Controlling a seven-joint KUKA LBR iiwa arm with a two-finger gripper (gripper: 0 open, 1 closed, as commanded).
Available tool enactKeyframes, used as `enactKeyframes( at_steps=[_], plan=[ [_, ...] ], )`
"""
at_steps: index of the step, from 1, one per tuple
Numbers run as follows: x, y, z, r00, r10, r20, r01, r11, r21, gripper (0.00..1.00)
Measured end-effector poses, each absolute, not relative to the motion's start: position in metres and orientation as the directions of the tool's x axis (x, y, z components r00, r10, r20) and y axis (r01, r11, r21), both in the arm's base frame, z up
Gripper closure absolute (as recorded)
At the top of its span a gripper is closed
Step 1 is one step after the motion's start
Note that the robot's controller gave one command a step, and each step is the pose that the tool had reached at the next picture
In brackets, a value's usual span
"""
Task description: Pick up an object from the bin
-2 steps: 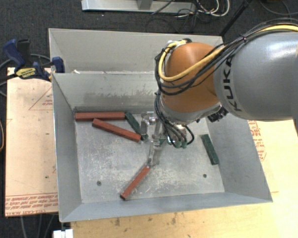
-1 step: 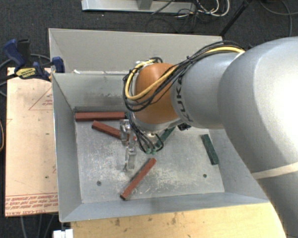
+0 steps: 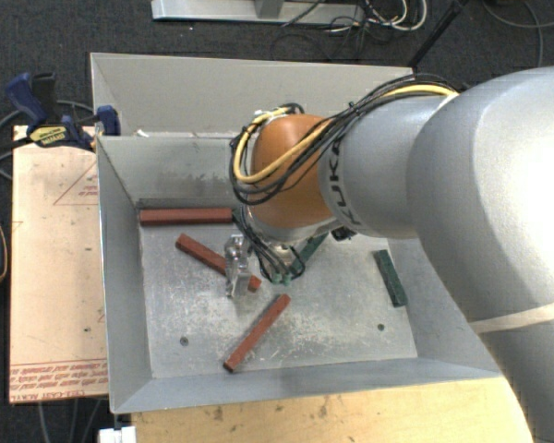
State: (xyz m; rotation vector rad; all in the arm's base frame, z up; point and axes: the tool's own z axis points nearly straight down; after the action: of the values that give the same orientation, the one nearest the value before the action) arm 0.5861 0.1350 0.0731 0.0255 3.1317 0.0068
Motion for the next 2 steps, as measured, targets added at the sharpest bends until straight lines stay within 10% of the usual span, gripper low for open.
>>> enactKeyframes(
  at_steps=[1, 2],
  plan=[
    [0.5845, 0.1346, 0.0713, -1.000, 0.016, -0.004, 0.016, 1.000, 0.003, 0.00],
    [0.5862, 0.1346, 0.0730, -1.000, 0.017, -0.010, 0.017, 1.000, 0.004, 1.00]
  ],
)
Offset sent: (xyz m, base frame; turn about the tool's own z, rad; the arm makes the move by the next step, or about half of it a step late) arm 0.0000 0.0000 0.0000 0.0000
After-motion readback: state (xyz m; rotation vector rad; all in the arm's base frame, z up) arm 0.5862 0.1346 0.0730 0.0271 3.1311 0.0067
